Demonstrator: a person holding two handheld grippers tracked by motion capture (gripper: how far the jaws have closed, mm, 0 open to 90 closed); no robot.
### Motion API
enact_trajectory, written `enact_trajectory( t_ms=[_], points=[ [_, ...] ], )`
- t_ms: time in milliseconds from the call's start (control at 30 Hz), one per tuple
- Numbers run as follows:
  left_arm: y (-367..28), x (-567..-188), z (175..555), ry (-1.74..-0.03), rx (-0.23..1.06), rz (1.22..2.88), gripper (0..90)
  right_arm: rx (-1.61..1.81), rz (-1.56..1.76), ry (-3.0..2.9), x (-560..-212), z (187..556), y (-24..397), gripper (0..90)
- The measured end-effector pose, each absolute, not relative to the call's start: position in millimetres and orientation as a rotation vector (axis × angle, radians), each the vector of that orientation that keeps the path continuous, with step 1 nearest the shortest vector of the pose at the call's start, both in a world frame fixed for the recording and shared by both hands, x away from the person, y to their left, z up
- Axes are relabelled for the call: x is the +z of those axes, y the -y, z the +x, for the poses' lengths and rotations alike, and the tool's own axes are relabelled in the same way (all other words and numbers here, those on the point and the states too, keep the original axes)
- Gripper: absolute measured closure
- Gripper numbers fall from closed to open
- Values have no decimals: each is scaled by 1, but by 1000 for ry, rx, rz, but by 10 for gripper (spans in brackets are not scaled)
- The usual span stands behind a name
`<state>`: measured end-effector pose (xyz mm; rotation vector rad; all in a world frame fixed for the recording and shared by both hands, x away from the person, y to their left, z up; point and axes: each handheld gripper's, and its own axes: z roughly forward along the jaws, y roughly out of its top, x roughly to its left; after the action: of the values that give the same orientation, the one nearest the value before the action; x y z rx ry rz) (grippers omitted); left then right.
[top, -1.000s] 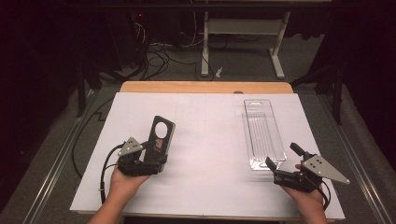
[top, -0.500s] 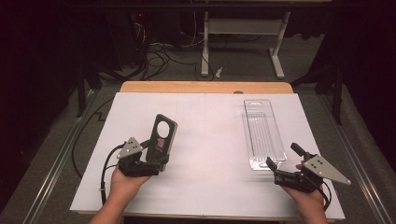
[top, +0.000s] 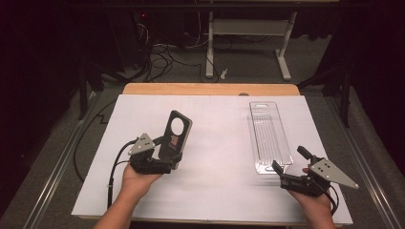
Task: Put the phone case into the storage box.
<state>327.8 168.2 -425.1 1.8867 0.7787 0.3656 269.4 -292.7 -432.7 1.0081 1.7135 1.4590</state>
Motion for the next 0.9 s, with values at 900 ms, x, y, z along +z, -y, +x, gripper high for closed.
enact_trajectory(
  t_ms=[900],
  points=[
    [-153,-434,323,-703,267,1896,125,1446,988,-1749,-405,290,263,13]
  ],
)
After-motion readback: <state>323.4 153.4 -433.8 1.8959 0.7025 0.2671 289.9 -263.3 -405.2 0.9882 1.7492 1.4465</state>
